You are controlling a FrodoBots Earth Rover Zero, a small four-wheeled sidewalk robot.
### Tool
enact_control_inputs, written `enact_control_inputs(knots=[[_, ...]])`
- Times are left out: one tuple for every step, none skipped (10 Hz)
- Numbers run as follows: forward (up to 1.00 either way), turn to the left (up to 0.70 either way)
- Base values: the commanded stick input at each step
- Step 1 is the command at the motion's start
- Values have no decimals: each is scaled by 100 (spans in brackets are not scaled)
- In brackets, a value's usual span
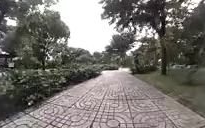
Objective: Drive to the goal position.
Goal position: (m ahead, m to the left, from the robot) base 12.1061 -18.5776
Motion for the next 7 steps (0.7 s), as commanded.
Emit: enact_control_inputs(knots=[[100, 0], [100, 0], [100, 0], [100, 0], [100, 0], [100, 0], [100, 0]])
